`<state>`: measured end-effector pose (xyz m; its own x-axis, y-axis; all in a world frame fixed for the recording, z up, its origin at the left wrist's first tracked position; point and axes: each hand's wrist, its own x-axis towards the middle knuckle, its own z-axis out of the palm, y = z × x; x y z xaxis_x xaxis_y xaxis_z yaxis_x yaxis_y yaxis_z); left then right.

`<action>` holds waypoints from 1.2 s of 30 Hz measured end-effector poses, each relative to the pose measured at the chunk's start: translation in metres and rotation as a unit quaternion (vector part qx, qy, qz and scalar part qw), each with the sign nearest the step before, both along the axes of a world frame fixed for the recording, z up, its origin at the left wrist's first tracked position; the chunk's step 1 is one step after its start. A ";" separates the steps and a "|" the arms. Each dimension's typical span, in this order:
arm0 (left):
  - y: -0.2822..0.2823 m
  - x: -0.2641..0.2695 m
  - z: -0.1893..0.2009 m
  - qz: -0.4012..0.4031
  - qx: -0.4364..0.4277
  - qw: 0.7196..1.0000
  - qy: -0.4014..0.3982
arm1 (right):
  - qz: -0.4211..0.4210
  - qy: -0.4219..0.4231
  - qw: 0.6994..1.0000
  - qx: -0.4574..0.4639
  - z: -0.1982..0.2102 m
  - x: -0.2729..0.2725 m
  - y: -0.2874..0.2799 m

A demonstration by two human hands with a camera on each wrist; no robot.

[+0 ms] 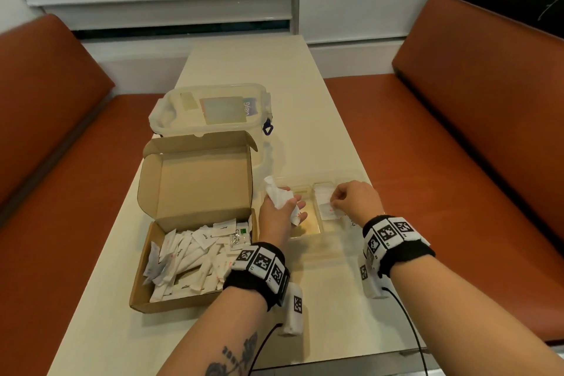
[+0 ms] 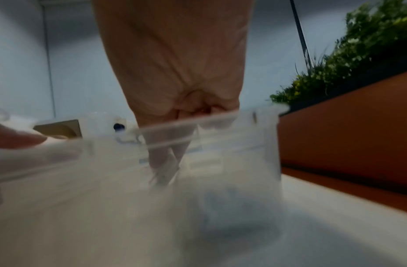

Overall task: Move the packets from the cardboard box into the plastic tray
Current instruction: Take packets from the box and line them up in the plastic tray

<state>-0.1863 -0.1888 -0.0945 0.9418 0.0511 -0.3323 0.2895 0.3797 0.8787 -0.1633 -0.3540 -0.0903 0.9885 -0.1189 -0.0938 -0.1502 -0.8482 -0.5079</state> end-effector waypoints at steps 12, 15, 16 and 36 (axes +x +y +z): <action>0.000 0.004 -0.003 -0.012 0.002 1.000 0.009 | 0.066 -0.006 0.989 -0.131 -0.023 0.005 0.004; 0.001 0.004 -0.004 -0.020 -0.003 1.000 0.008 | 0.094 0.001 0.982 -0.166 -0.024 0.007 0.004; 0.001 0.004 -0.005 -0.023 -0.005 1.000 0.008 | 0.096 -0.002 0.980 -0.173 -0.025 0.007 0.005; 0.002 0.007 -0.008 -0.042 -0.002 0.999 0.018 | 0.062 -0.097 0.979 0.170 -0.002 -0.002 0.033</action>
<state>-0.1793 -0.1863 -0.1024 0.9303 -0.0292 -0.3656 0.3514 0.3563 0.8657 -0.1655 -0.3215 -0.0919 0.9965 0.0091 0.0834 0.0705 -0.6302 -0.7733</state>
